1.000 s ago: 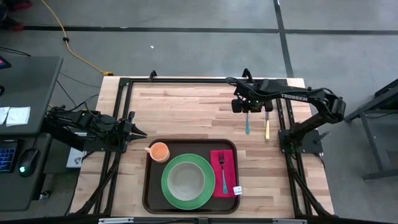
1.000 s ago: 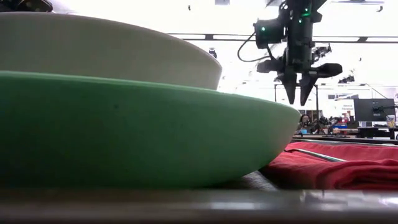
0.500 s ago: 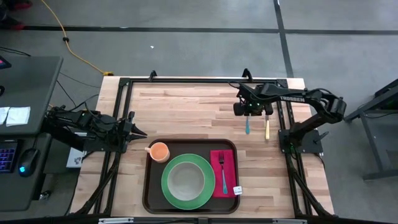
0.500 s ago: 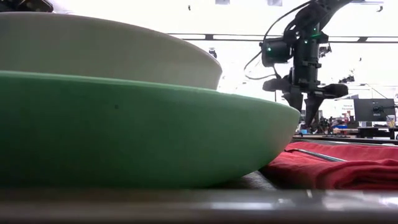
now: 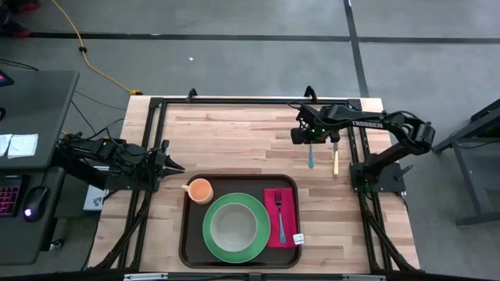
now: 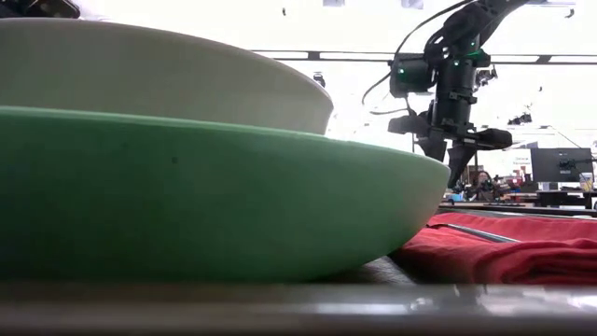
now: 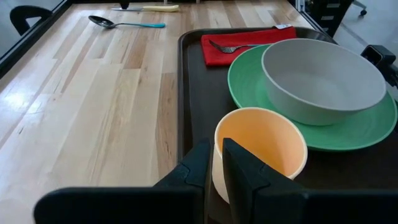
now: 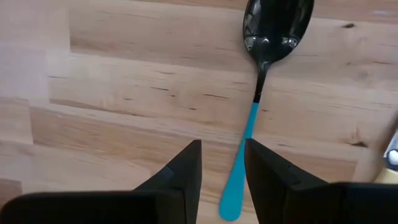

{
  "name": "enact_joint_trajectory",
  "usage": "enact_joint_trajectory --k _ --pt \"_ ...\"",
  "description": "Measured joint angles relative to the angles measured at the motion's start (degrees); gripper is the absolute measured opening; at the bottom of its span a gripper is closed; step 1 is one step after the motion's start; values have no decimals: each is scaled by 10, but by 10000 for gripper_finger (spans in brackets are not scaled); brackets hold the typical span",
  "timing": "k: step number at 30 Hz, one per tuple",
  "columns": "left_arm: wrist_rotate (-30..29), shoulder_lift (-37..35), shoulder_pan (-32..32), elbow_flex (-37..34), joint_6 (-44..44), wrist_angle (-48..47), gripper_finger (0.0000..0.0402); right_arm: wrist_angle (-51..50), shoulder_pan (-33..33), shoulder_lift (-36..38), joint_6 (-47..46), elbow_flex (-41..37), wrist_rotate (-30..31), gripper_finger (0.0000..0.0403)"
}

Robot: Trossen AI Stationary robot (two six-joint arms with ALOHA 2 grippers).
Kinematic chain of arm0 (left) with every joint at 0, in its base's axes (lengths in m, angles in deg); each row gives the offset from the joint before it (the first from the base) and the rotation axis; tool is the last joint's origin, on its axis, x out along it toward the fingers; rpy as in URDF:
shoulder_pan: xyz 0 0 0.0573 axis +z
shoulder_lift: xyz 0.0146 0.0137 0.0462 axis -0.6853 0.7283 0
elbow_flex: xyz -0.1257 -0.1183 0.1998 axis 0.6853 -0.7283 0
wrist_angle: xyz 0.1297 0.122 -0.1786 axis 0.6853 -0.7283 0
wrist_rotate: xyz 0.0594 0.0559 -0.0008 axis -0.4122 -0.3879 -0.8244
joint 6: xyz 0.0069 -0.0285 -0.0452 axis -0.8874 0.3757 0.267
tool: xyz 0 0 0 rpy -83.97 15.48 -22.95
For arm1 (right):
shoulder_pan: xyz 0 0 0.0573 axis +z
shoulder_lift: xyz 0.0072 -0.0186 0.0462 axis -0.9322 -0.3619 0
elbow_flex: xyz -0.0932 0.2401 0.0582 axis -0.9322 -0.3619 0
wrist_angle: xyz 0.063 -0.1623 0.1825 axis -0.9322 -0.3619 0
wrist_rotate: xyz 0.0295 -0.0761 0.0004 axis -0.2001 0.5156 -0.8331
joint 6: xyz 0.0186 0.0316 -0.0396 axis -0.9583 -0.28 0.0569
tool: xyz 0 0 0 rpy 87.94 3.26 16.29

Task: Set up tray
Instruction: Put the blue spoon on top of the red napkin between the green plate and blue fork

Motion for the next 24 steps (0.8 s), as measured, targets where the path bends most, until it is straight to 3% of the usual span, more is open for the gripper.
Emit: enact_joint_trajectory --k 24 --pt "-6 0 0 0 0 -1 74 36 -26 -106 19 1 -2 99"
